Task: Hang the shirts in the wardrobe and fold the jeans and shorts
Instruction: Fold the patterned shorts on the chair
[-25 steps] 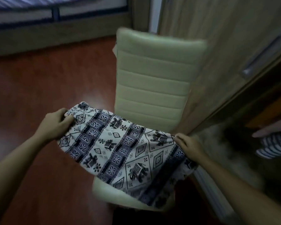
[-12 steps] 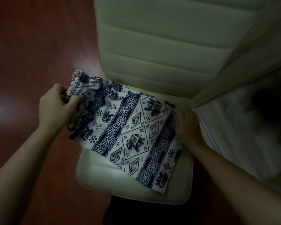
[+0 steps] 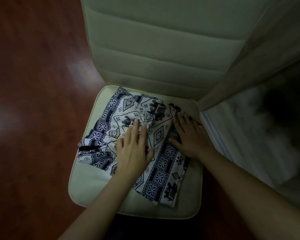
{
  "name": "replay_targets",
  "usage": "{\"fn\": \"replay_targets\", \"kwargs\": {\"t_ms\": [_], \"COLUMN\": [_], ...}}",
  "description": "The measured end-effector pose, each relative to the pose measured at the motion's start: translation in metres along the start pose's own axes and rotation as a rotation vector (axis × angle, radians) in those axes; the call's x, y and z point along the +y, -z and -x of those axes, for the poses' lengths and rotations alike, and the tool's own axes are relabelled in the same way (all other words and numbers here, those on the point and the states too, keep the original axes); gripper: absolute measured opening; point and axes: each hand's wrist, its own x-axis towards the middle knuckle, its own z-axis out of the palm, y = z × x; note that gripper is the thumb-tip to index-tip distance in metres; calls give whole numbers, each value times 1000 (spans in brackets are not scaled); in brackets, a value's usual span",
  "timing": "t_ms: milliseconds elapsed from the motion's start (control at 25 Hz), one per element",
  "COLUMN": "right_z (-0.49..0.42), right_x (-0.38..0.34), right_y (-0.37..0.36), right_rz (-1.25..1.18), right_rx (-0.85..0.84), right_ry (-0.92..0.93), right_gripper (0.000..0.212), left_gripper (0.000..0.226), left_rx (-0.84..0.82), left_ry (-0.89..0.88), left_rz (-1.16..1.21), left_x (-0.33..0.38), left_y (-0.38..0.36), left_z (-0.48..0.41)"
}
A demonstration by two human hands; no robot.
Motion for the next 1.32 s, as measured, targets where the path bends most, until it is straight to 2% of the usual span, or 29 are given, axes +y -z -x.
{"fn": "replay_targets", "kwargs": {"t_ms": [80,160,280,320,360,440,480,520,640,720,800,920,1040,1120,1160,1240,1320], "right_z": [0,0,0,-1,-1,1,3,6,27,42,54,61,56,56,58,65,64], "right_x": [-1,-2,-3,-3,-3,-5,-7,-9,-18,-25,-36,-50,-54,-50,-49,-50,-50], "right_y": [2,1,3,3,3,3,2,1,-4,-9,-14,-21,-16,-14,-10,4,8], "right_rz": [-4,-7,-4,-10,-14,-20,-33,-54,-130,-243,-412,-740,-1226,-1420,-1466,-1462,-1478], "right_rx": [-27,-24,-41,-45,-43,-27,-21,-21,-23,-45,-41,50,79,91,115,146,160], "right_ry": [-6,-11,-3,-2,-4,-19,-29,-37,-79,-153,-218,-297,-475,-483,-460,-420,-456], "right_gripper": [79,78,77,78,79,79,79,78,76,72,66,54,51,41,37,42,57], "left_gripper": [83,82,69,65,67,85,87,85,75,55,26,27,27,21,15,12,39], "left_rx": [-89,-61,217,255,204,-84,-210,-270,-308,-291,-136,147,376,419,376,232,171], "left_ry": [-21,9,165,219,281,400,431,424,386,290,94,-334,-674,-705,-642,-471,-530], "left_rz": [-51,88,279,282,240,178,192,209,326,296,125,-52,-131,-85,5,131,-38], "left_x": [2,3,-11,-28,-48,-81,-89,-92,-86,-76,-66,-38,-21,-19,-22,-37,-56], "left_y": [-8,1,40,47,52,55,53,49,52,68,83,105,110,93,78,39,-1], "left_z": [4,4,-14,-25,-38,-58,-61,-62,-71,-80,-92,-99,-77,-45,-26,12,43]}}
